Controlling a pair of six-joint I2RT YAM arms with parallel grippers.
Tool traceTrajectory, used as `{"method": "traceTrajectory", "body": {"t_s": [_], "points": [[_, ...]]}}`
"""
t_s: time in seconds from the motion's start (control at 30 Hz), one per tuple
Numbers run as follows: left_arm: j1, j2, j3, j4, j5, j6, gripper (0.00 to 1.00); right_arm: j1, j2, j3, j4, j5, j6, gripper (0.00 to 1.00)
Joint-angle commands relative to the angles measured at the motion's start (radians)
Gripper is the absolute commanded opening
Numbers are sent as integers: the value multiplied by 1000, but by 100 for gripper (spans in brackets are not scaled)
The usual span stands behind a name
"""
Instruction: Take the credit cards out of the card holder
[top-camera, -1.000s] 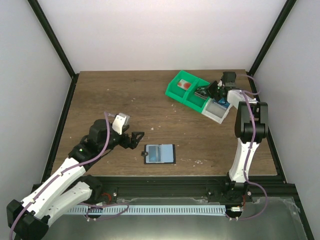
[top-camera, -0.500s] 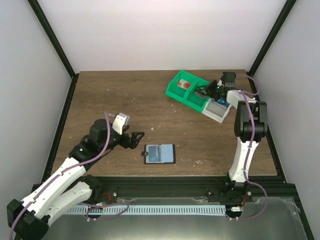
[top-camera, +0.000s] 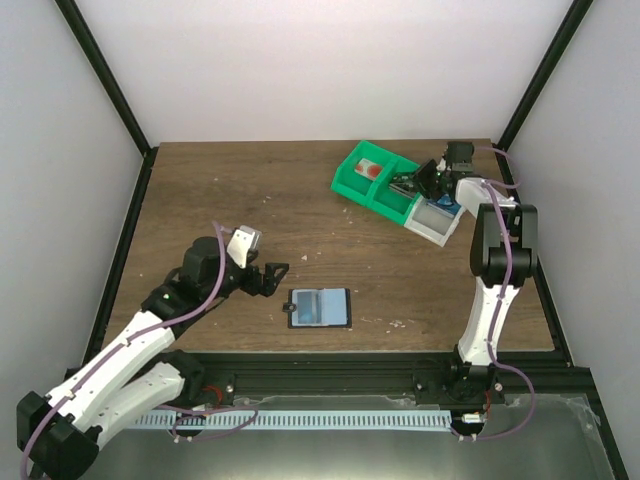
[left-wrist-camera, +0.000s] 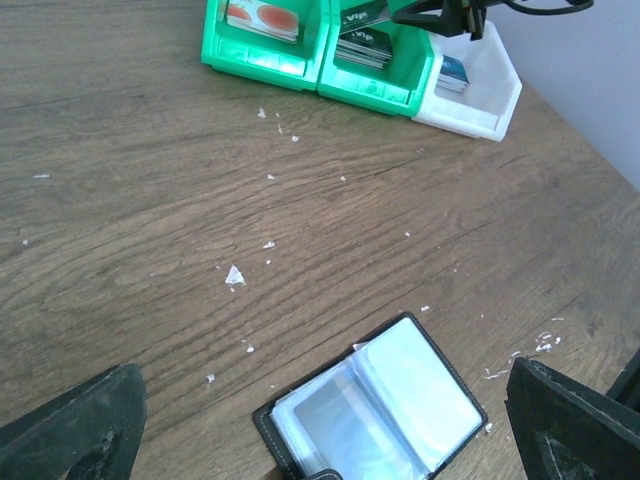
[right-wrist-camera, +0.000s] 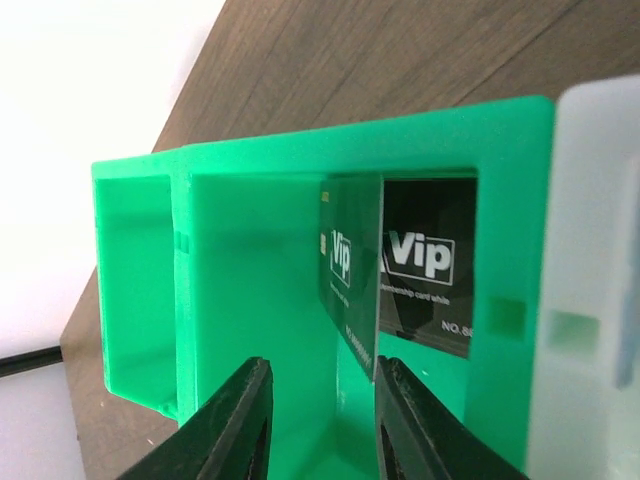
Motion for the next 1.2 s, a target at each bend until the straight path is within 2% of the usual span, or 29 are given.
{"method": "traceTrajectory", "body": {"t_s": [0.0,0.2,0.33,0.47,0.57,0.8,0.97,1.17], "points": [[2,12,3,-5,-21,-4,100,-18,-67,44,-117,41,-48,31],[3,23,10,-15,-65,-21,100,-18,-126,43,-177,67,-88,32],[2,38,31,-62,-266,-97,100,-16,-202,-16,-194,69,-122,34],[2,75,70,-113,-296,-130,100,-8,-295,-130,-180,-6,-147,34],[2,102,104,-114,-197,-138,99,13,-388,-240,-149,-41,-173,34],[2,75,86,-19,14,-206,84,74,-630,-458,-123,-98,-218,34],[2,73,-4,85,140,-319,76,151,-814,-597,-104,-125,-221,34],[2,81,-173,295,256,-469,75,250,-993,-740,-111,-135,-177,34]]}}
